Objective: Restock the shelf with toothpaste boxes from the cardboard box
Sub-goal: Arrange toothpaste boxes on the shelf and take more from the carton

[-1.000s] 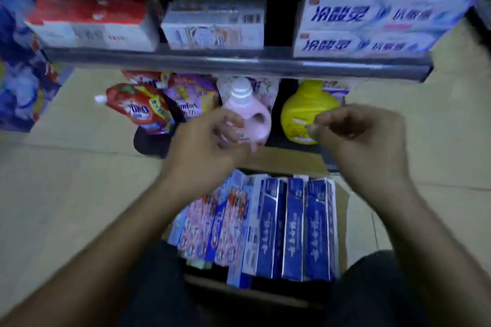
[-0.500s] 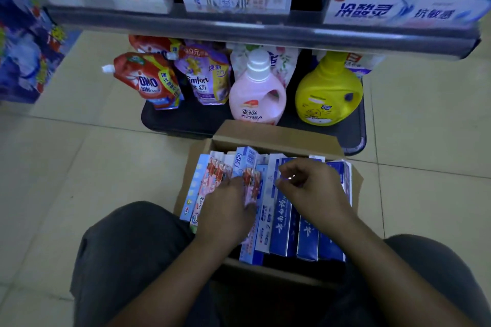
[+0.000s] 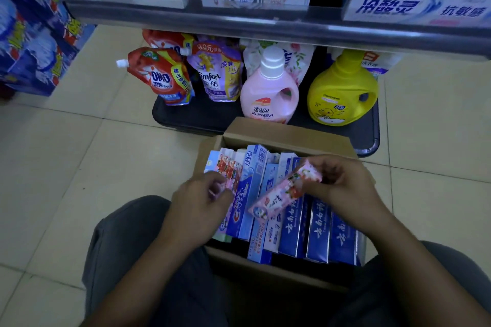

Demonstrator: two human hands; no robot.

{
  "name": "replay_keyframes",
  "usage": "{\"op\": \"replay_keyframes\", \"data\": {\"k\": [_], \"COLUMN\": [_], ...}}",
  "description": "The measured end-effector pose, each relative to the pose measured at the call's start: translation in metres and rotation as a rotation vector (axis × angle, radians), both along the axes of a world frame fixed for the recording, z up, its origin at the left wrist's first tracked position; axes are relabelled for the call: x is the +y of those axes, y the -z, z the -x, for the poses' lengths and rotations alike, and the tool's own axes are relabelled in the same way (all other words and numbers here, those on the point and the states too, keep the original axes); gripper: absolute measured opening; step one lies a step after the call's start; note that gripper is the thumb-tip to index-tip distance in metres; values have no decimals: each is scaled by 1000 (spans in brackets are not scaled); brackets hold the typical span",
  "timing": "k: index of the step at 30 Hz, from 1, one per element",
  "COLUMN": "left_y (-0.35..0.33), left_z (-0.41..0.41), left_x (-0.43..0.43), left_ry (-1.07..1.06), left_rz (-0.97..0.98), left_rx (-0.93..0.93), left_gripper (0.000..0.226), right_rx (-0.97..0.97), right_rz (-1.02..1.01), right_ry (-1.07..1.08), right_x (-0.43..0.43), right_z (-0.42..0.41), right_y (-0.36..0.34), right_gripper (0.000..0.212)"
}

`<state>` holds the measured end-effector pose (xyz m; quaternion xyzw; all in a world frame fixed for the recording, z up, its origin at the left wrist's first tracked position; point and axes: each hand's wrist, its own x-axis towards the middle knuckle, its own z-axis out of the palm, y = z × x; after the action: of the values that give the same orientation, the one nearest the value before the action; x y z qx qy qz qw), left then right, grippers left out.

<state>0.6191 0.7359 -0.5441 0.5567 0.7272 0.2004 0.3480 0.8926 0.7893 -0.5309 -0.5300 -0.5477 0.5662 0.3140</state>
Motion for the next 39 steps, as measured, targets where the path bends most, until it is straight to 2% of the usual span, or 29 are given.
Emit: {"op": "replay_keyframes", "data": {"k": [2,3,6,9,13,17,20,22,24,27,31,36,39], "left_y": [3,4,12,18,17,3,-22,-39,-60,-98,-153,-221,-266], "left_z": [9,9,4,-1,7,20,21,19,13,-2,-36,-83,-115], "left_x": [2,3,2,0,0,8,21,38,57,90,134,183,198], "left_ry": [48,75,130,169,67,-99,-166,-162,-146,-120,-27,-41,52], "left_rz": [50,90,209,229,214,110,-28,-151,-297,-502,-673,-788,-701], "left_rx": [342,425,518,535,346,-110,-440,-575,-632,-724,-702,-751,-843], "left_gripper": [32,40,55,61,48,20,28,27,36,38,32,29,33], "right_rx": [66,97,161,188,218,284,388,437,463,494,535,551,574], "right_rz": [17,36,87,93,88,76,23,-26,-74,-191,-398,-652,-780], "right_ry": [108,157,261,305,321,363,403,427,442,464,529,598,616], "right_x": [3,5,8,7,4,6,12,19,26,39,56,78,92], "right_z": [-2,-2,-1,0,2,0,-2,-6,-12,-24,-46,-81,-96], "right_y": [0,0,-1,0,0,-6,-22,-40,-62,-103,-159,-226,-265], "right_gripper": [25,24,25,24,25,41,39,37,40,46,54,49,33]}}
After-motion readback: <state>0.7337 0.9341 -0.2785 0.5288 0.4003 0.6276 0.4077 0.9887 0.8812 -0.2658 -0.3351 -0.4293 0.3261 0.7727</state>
